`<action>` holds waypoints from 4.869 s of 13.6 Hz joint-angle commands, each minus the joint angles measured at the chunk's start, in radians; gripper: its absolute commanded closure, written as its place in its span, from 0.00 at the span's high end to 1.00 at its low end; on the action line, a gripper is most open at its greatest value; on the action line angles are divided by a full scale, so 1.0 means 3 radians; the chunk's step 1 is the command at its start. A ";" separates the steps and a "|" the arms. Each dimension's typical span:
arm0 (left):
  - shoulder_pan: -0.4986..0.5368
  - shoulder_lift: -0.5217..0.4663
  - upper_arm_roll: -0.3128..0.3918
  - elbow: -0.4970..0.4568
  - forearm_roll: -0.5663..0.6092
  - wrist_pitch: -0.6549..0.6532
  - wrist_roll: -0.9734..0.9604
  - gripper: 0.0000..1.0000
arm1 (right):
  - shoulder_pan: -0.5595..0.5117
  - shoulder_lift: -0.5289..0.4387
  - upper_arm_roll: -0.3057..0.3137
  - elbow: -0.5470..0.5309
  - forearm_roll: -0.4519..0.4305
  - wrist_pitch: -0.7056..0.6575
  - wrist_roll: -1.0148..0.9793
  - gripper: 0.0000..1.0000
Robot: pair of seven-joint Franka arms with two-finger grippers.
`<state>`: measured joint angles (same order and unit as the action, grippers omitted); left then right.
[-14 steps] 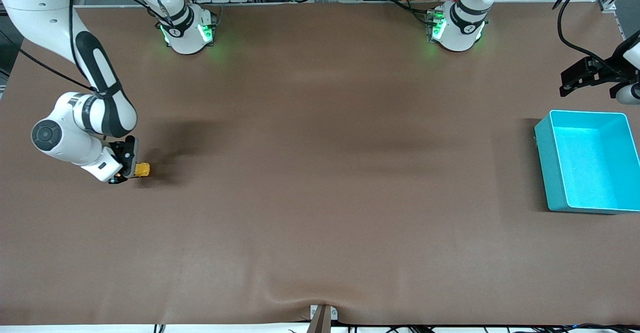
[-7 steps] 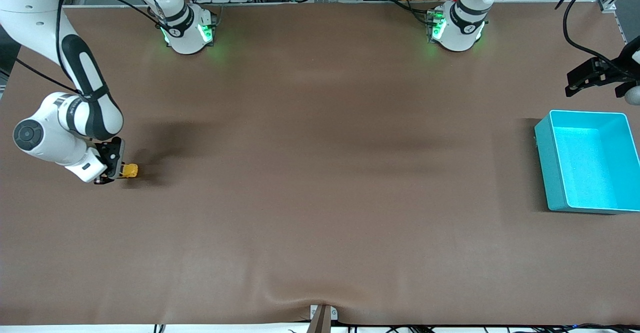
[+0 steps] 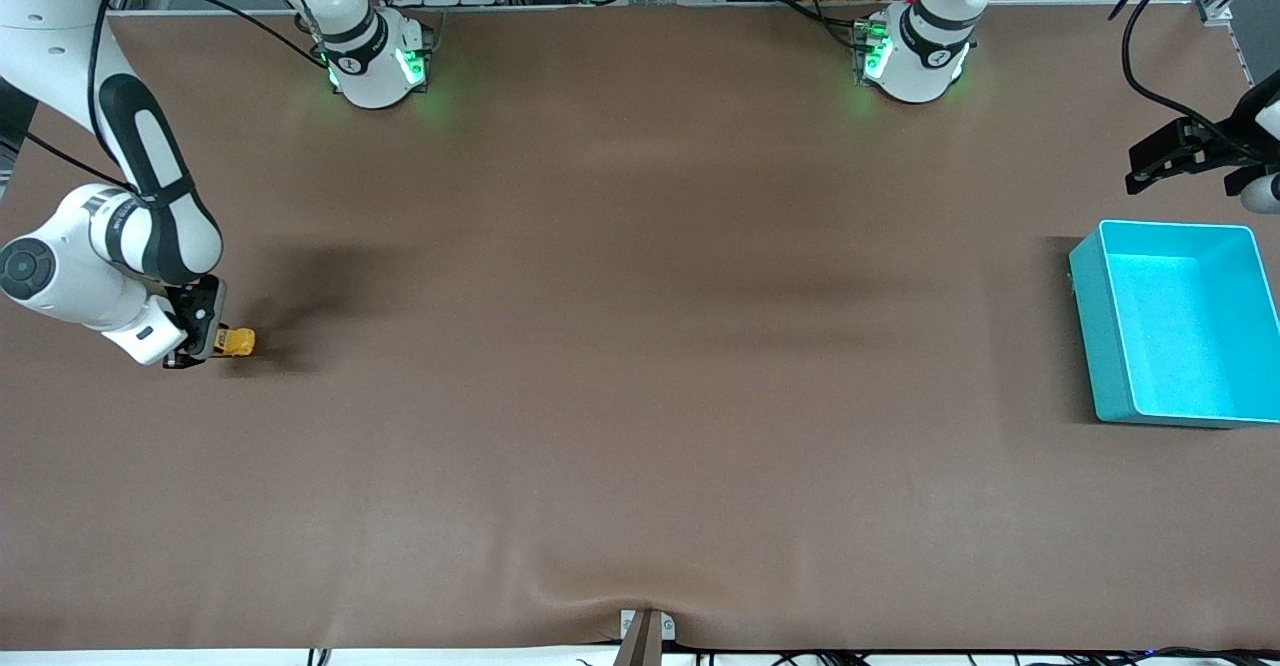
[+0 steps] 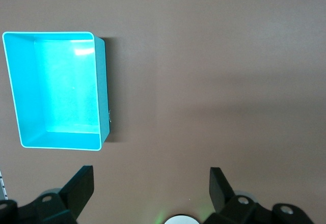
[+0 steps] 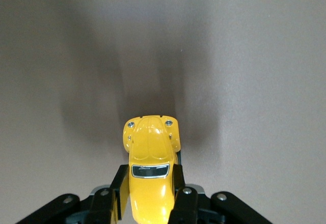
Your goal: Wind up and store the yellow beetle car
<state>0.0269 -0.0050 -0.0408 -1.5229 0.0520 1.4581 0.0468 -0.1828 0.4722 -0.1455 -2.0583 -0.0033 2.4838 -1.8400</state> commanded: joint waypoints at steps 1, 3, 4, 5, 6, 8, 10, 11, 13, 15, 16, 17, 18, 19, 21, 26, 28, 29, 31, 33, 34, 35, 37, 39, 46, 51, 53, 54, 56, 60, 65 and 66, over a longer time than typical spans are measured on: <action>0.0007 -0.0009 -0.0017 -0.0011 0.0062 -0.0028 0.0038 1.00 | -0.0162 0.0226 0.0035 0.0152 -0.0010 0.0040 -0.0161 0.36; 0.0007 -0.0009 -0.0017 -0.0011 0.0062 -0.0028 0.0038 1.00 | -0.0213 0.0246 0.0035 0.0183 -0.0004 0.0035 -0.0212 0.36; 0.0007 -0.0009 -0.0017 -0.0011 0.0062 -0.0028 0.0033 1.00 | -0.0234 0.0256 0.0035 0.0198 -0.0004 0.0035 -0.0212 0.36; 0.0012 -0.0004 -0.0017 -0.0011 0.0057 -0.0028 0.0038 1.00 | -0.0265 0.0267 0.0035 0.0214 -0.0004 0.0035 -0.0217 0.36; 0.0012 -0.0004 -0.0017 -0.0011 0.0057 -0.0028 0.0038 1.00 | -0.0290 0.0272 0.0035 0.0224 -0.0010 0.0035 -0.0217 0.37; 0.0012 -0.0009 -0.0017 -0.0011 0.0031 -0.0028 0.0033 1.00 | -0.0306 0.0277 0.0035 0.0254 -0.0004 0.0035 -0.0283 0.37; 0.0012 -0.0009 -0.0012 -0.0006 0.0011 -0.0013 0.0038 1.00 | -0.0352 0.0302 0.0035 0.0295 -0.0004 0.0030 -0.0335 0.37; 0.0012 -0.0009 -0.0012 -0.0006 0.0006 -0.0008 0.0038 1.00 | -0.0372 0.0323 0.0035 0.0306 -0.0004 0.0030 -0.0350 0.37; 0.0007 0.0001 -0.0012 -0.0006 0.0001 0.0002 0.0028 1.00 | -0.0387 0.0343 0.0035 0.0347 -0.0004 0.0030 -0.0396 0.39; 0.0012 0.0001 -0.0012 -0.0006 0.0006 0.0003 0.0038 1.00 | -0.0398 0.0364 0.0035 0.0367 -0.0004 0.0030 -0.0417 0.40; 0.0012 0.0001 -0.0012 -0.0006 0.0006 0.0003 0.0038 1.00 | -0.0403 0.0364 0.0035 0.0372 -0.0004 0.0030 -0.0427 0.40; 0.0012 0.0001 -0.0012 -0.0011 0.0006 0.0003 0.0038 1.00 | -0.0413 0.0369 0.0035 0.0382 -0.0004 0.0030 -0.0432 0.40; 0.0012 0.0001 -0.0012 -0.0011 0.0006 0.0003 0.0038 1.00 | -0.0413 0.0369 0.0035 0.0382 -0.0004 0.0030 -0.0437 0.40; 0.0012 0.0001 -0.0012 -0.0011 0.0006 0.0003 0.0038 1.00 | -0.0413 0.0369 0.0035 0.0382 -0.0004 0.0025 -0.0437 0.40; 0.0012 0.0001 -0.0012 -0.0017 0.0006 0.0003 0.0038 1.00 | -0.0408 0.0369 0.0035 0.0403 -0.0004 -0.0016 -0.0437 0.41; 0.0007 0.0001 -0.0012 -0.0022 0.0006 0.0003 0.0028 1.00 | -0.0408 0.0369 0.0035 0.0444 -0.0004 -0.0078 -0.0473 0.57; 0.0007 0.0001 -0.0012 -0.0022 0.0006 0.0003 0.0023 1.00 | -0.0403 0.0369 0.0040 0.0479 0.0036 -0.0128 -0.0442 1.00; 0.0007 0.0001 -0.0012 -0.0022 0.0006 0.0003 0.0023 1.00 | -0.0398 0.0364 0.0040 0.0561 0.0102 -0.0250 -0.0437 1.00; 0.0007 0.0001 -0.0012 -0.0022 0.0006 0.0003 0.0023 1.00 | -0.0383 0.0364 0.0040 0.0821 0.0134 -0.0643 -0.0432 1.00; 0.0002 0.0006 -0.0012 -0.0022 0.0006 0.0003 0.0018 1.00 | -0.0377 0.0364 0.0035 0.0995 0.0205 -0.0915 -0.0427 1.00; 0.0002 0.0006 -0.0012 -0.0022 0.0006 0.0003 0.0018 1.00 | -0.0377 0.0364 0.0035 0.1062 0.0241 -0.1023 -0.0427 1.00; 0.0002 0.0006 -0.0012 -0.0022 0.0006 0.0003 0.0013 1.00 | -0.0387 0.0364 0.0035 0.1103 0.0307 -0.1110 -0.0422 1.00; 0.0002 0.0006 -0.0012 -0.0032 0.0006 0.0003 0.0013 1.00 | -0.0413 0.0359 0.0035 0.1129 0.0399 -0.1172 -0.0422 1.00; -0.0003 0.0006 -0.0017 -0.0057 0.0006 0.0003 0.0008 1.00 | -0.0479 0.0359 0.0035 0.1134 0.0461 -0.1192 -0.0427 1.00; 0.0007 0.0001 -0.0012 -0.0083 0.0006 0.0003 0.0008 1.00 | -0.0587 0.0359 0.0035 0.1129 0.0466 -0.1264 -0.0437 1.00; 0.0007 0.0001 -0.0012 -0.0083 0.0006 0.0003 0.0003 1.00 | -0.0587 0.0349 0.0035 0.1154 0.0486 -0.1269 -0.0427 1.00; 0.0002 0.0006 -0.0012 -0.0083 0.0006 0.0003 -0.0008 1.00 | -0.0582 0.0343 0.0035 0.1200 0.0486 -0.1274 -0.0422 1.00; 0.0002 0.0006 -0.0017 -0.0088 0.0011 0.0003 -0.0043 1.00 | -0.0577 0.0338 0.0035 0.1206 0.0491 -0.1269 -0.0422 1.00; -0.0008 0.0006 -0.0017 -0.0083 0.0016 0.0043 -0.0044 1.00 | -0.0562 0.0338 0.0035 0.1211 0.0537 -0.1274 -0.0366 1.00; -0.0008 0.0006 -0.0017 -0.0083 0.0011 0.0089 -0.0049 1.00 | -0.0521 0.0333 0.0035 0.1328 0.0563 -0.1534 -0.0264 1.00; 0.0007 0.0017 -0.0012 -0.0098 0.0011 0.0110 -0.0049 1.00 | -0.0439 0.0328 0.0040 0.1389 0.0578 -0.1556 -0.0115 1.00; 0.0012 0.0017 -0.0012 -0.0119 0.0011 0.0110 -0.0049 1.00 | -0.0393 0.0328 0.0040 0.1425 0.0578 -0.1601 -0.0075 1.00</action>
<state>0.0263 0.0002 -0.0427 -1.5491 0.0519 1.4809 0.0410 -0.3206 0.5651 -0.1325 -1.6657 0.1553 2.0348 -1.8934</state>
